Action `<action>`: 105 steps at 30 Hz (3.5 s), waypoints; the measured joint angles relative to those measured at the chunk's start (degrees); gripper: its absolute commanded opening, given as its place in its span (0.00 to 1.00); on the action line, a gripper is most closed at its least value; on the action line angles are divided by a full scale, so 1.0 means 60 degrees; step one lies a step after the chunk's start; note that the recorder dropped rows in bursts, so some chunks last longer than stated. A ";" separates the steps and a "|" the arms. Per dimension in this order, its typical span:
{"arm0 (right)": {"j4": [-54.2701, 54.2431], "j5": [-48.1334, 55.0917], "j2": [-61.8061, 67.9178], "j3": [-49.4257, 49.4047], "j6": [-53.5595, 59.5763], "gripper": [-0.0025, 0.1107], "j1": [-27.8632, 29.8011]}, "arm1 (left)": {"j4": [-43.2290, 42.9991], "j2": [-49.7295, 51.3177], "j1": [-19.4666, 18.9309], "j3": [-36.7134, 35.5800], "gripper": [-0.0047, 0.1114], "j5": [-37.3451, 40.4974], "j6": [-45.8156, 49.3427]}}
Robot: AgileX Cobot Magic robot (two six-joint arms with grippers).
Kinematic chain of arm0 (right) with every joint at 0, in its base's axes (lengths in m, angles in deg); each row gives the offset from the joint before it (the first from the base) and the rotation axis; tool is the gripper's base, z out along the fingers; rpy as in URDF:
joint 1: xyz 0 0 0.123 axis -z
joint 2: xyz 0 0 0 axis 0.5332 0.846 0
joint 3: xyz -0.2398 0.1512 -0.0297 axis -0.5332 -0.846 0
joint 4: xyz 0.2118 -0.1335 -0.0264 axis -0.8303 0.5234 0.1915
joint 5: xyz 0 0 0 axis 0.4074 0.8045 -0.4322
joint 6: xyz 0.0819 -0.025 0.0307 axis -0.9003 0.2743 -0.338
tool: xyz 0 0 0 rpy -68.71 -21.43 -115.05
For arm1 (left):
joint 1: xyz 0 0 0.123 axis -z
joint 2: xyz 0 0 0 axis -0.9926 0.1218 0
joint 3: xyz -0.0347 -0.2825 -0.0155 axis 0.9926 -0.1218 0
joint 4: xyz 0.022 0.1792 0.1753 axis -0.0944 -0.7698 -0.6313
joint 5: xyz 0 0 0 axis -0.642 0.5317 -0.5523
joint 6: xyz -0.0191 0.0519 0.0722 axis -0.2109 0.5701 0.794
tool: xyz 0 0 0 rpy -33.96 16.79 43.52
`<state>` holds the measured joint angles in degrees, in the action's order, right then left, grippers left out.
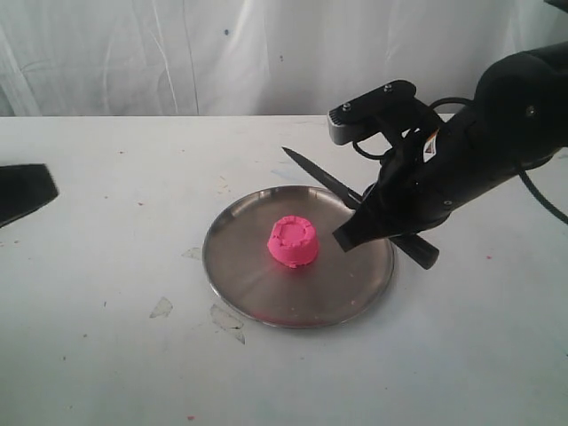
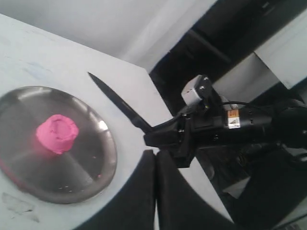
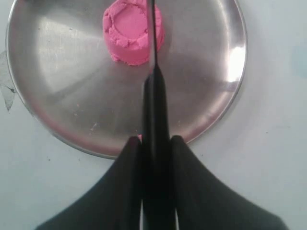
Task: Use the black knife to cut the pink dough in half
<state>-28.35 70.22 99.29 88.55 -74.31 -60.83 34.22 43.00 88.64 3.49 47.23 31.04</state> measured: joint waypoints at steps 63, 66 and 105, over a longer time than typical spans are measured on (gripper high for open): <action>0.0075 -0.0411 0.1015 0.0000 0.0154 0.02 -0.0282 | 0.3151 1.3954 0.0505 0.8387 0.04 0.3365 0.5870; 0.0093 -0.0721 0.1112 0.0000 0.0154 0.02 -0.0414 | 0.3151 1.4011 0.0505 0.8387 0.04 0.3422 0.5889; 0.1053 -0.2139 0.2654 0.0000 -0.0635 0.02 -0.0564 | 0.3151 1.5728 0.0505 0.9326 0.04 0.4264 0.5654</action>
<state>-22.03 57.39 115.21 88.55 -78.12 -64.22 53.13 137.37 91.66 59.45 72.82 64.96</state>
